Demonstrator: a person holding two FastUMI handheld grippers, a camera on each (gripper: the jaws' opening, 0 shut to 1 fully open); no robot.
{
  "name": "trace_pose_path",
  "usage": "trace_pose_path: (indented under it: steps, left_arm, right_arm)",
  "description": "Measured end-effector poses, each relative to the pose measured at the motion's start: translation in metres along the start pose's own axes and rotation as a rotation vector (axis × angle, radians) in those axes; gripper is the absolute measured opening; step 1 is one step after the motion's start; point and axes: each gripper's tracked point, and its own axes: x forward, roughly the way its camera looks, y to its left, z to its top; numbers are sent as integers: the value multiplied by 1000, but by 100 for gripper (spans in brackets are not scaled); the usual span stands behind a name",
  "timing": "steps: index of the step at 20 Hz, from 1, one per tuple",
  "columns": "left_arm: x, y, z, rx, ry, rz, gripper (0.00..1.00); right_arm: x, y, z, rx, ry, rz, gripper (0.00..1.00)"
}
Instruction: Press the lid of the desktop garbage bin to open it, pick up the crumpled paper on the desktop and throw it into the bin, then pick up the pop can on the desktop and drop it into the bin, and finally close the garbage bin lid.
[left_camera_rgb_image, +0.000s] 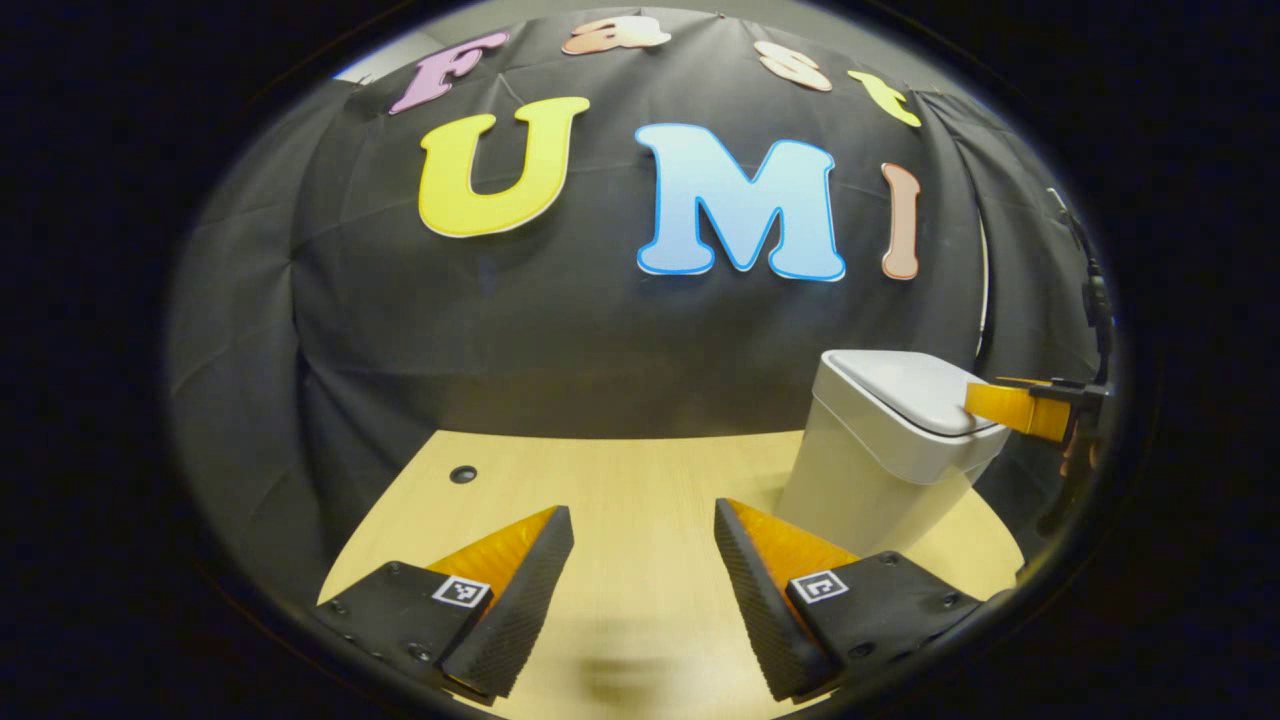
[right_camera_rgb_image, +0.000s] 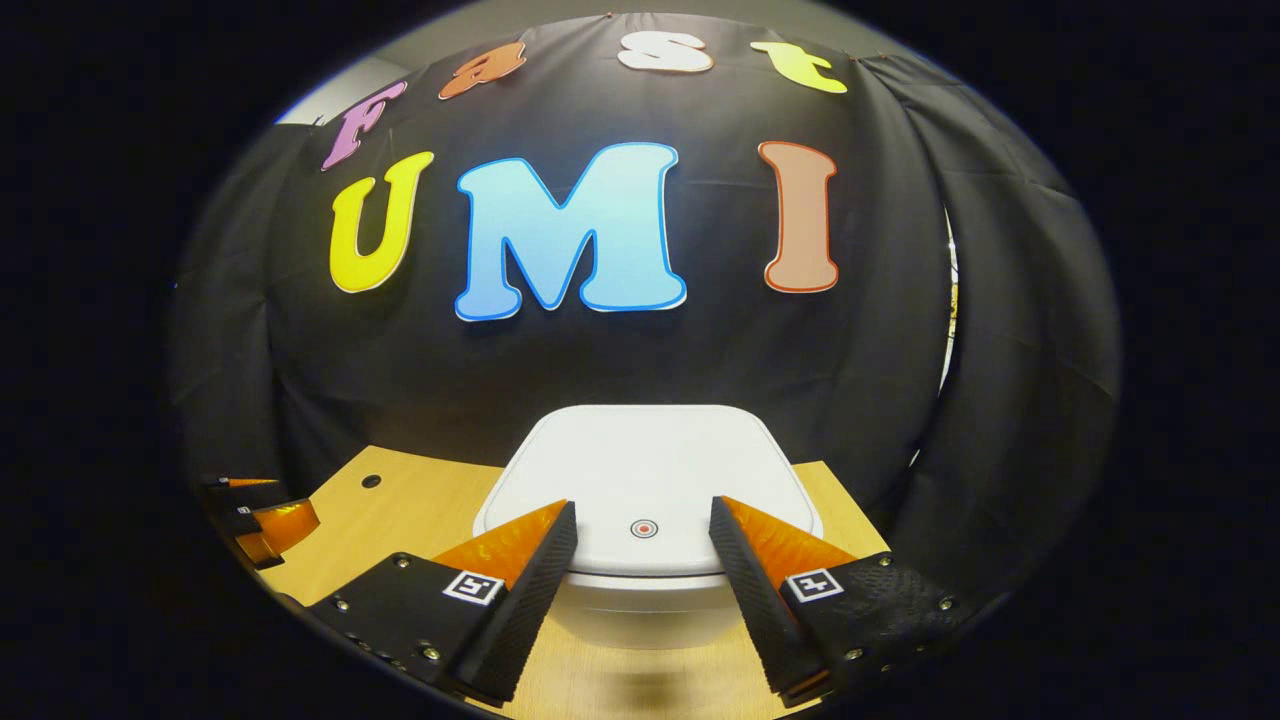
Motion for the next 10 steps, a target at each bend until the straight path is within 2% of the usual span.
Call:
trace_pose_path:
  steps: [5,6,10]
  left_arm:
    - [5,-4,-1,-3,8,-6,94]
    - [6,-5,-2,-5,8,-9,94]
    - [9,-11,-2,-8,10,-20,94]
  right_arm:
    - [1,2,-1,15,-30,14,89]
    - [2,2,-2,20,-45,18,94]
    - [4,1,-4,38,-123,24,94]
